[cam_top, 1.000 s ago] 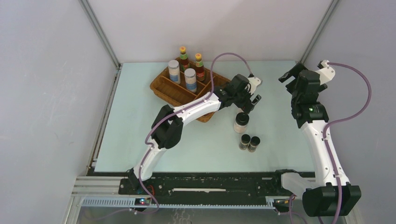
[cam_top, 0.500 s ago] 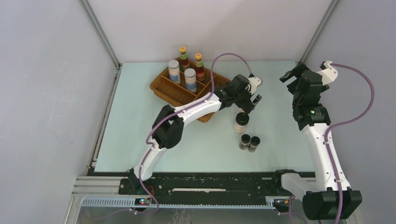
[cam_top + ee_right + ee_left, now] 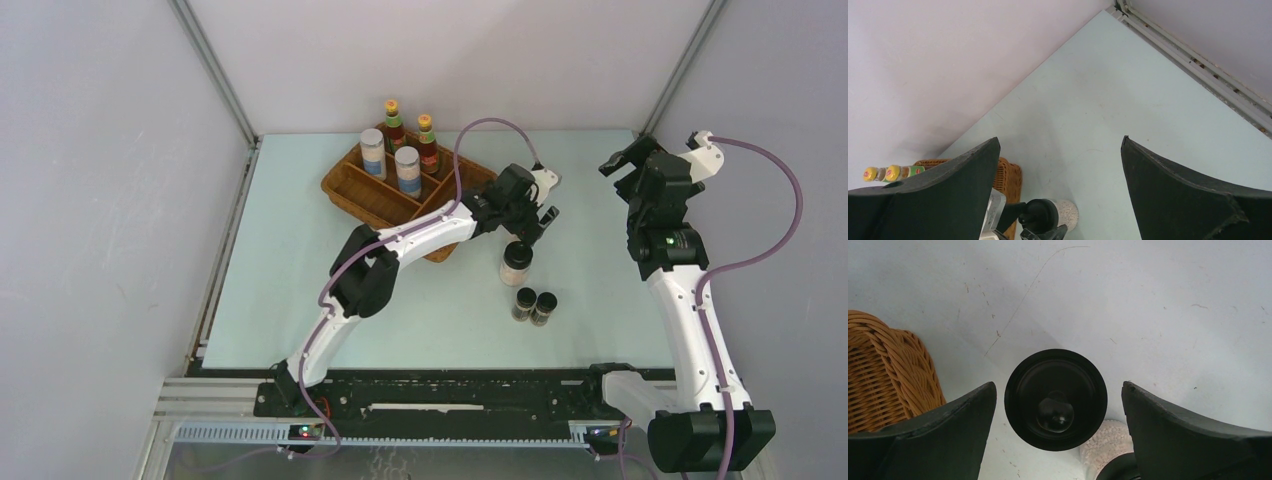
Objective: Organize the condiment bottles
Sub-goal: Pick up the bottle from the center of the board.
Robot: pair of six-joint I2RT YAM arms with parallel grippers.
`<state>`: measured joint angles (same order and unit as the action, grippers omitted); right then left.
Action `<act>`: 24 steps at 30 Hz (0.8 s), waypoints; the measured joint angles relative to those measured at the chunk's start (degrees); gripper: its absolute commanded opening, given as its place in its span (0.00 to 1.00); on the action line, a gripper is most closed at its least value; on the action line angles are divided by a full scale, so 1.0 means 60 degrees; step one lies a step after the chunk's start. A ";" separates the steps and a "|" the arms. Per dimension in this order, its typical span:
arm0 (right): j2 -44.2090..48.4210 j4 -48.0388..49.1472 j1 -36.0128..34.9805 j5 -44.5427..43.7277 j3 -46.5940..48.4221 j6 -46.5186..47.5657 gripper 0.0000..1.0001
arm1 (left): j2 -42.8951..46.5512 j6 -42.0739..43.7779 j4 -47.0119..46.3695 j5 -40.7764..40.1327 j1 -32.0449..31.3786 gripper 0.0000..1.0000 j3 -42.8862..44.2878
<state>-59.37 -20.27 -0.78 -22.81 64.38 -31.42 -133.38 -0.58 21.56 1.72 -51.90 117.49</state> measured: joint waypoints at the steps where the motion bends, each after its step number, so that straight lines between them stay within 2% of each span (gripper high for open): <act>1: 0.0000 0.0000 0.0000 0.0000 0.0000 0.0000 1.00 | -0.0015 0.0004 -0.0004 -0.0015 0.0000 0.97 0.0011; 5: 0.0000 0.0004 0.0000 0.0000 0.0000 0.0000 1.00 | -0.0058 0.0018 -0.0004 -0.0080 -0.0004 0.92 0.0022; 8: 0.0000 0.0004 0.0000 0.0000 0.0000 0.0000 1.00 | -0.0095 0.0022 -0.0007 -0.0102 -0.0004 0.82 0.0047; 14: 0.0000 0.0004 0.0000 0.0000 0.0000 0.0000 1.00 | -0.0098 0.0044 -0.0018 -0.0317 -0.0015 0.69 0.0047; 20: 0.0000 0.0004 0.0000 0.0022 0.0000 0.0000 1.00 | -0.0098 0.0197 -0.0084 -0.0594 -0.0084 0.61 0.0047; 24: 0.0000 0.0004 0.0000 0.0058 0.0000 -0.0004 1.00 | -0.0098 0.0368 -0.0106 -0.0794 -0.0178 0.41 0.0047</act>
<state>-59.37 -20.25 -0.78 -22.46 64.38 -31.44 -133.97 1.63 20.93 -3.05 -52.97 117.78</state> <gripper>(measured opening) 0.993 0.687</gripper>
